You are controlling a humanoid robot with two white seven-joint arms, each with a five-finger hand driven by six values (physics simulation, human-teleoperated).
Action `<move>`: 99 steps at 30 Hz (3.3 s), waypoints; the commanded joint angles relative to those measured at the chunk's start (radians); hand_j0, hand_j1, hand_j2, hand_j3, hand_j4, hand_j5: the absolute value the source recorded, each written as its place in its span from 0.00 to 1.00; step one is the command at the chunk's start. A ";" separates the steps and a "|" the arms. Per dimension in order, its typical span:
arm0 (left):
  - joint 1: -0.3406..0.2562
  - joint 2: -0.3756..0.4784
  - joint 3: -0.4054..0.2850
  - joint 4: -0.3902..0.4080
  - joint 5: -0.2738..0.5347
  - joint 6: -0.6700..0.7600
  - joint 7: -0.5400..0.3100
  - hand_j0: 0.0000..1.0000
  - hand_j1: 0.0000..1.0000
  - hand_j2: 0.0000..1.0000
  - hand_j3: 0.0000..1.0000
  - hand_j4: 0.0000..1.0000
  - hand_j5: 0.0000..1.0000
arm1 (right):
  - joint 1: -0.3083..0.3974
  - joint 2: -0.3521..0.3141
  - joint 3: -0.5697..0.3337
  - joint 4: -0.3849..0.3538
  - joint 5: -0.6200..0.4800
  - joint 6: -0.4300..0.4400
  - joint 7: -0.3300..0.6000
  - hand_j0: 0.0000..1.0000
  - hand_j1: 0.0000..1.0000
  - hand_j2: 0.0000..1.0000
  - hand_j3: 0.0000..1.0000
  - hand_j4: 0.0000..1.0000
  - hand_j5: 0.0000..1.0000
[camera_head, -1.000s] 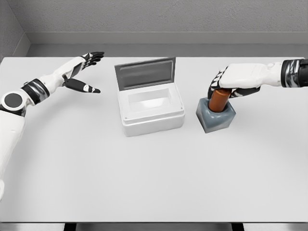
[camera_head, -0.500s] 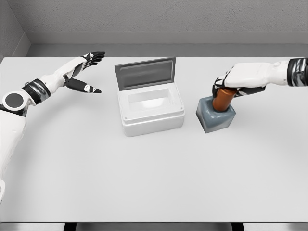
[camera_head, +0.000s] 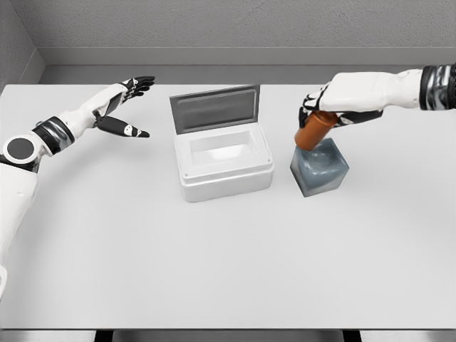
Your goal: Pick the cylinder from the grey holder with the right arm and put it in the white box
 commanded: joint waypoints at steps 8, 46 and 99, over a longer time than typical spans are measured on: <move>0.000 0.003 0.003 -0.001 0.009 0.000 0.000 1.00 1.00 1.00 1.00 1.00 1.00 | -0.028 0.055 0.000 -0.017 -0.005 0.002 0.003 0.37 0.37 0.37 0.37 0.37 0.37; 0.002 0.000 0.011 -0.012 0.010 0.003 0.000 1.00 1.00 1.00 1.00 1.00 1.00 | -0.021 0.352 0.012 0.235 0.011 0.002 0.046 0.37 0.37 0.37 0.37 0.37 0.37; 0.005 0.016 0.009 -0.024 0.013 0.006 0.000 1.00 1.00 1.00 1.00 1.00 1.00 | 0.028 -0.059 -0.158 -0.071 -0.035 0.002 0.077 1.00 1.00 1.00 1.00 1.00 1.00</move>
